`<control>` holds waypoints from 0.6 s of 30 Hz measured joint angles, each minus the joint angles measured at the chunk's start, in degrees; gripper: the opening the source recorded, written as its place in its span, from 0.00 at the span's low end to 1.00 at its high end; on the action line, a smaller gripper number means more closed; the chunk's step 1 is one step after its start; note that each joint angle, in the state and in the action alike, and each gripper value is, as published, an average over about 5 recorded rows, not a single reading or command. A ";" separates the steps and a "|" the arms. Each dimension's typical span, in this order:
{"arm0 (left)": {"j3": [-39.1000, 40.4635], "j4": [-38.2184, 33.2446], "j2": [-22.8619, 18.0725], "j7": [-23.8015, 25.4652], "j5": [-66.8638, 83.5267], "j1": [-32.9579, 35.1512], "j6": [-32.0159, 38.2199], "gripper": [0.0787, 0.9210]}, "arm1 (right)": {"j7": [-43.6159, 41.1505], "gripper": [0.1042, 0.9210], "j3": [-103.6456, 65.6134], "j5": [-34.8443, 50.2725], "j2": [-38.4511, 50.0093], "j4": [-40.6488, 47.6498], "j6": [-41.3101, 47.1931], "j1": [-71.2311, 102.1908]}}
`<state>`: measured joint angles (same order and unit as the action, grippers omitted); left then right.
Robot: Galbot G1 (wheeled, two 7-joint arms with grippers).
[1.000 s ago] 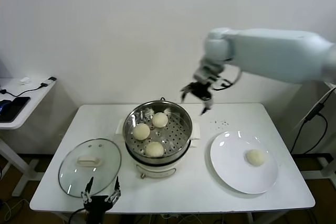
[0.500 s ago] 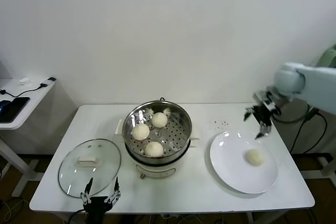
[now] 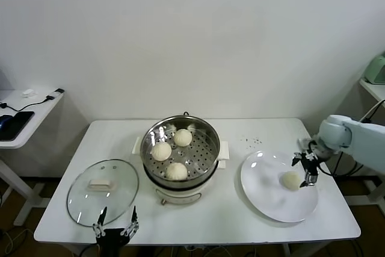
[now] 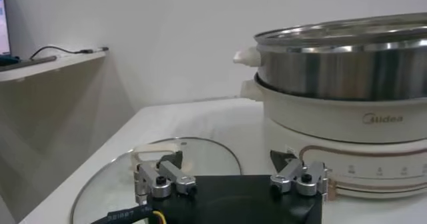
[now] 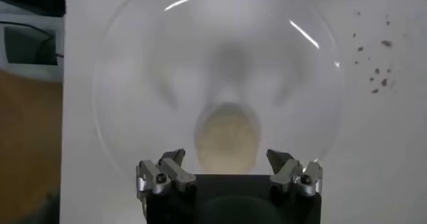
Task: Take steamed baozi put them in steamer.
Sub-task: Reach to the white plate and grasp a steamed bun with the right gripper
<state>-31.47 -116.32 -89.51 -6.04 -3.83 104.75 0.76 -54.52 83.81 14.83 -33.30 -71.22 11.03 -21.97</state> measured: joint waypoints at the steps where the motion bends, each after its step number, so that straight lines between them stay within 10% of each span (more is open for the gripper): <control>1: -0.03 -0.03 0.00 -0.01 -0.01 0.06 0.02 0.88 | 0.13 0.88 -0.72 -0.38 -0.17 0.46 0.15 0.88; 18: -0.07 0.10 0.22 -0.19 0.03 0.01 0.15 0.88 | 2.18 0.77 -8.15 -3.25 -1.72 3.74 1.57 9.11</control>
<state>-31.54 -116.22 -89.28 -6.23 -3.80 104.76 0.91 -52.33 75.66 11.58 -35.02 -67.48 12.59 -12.86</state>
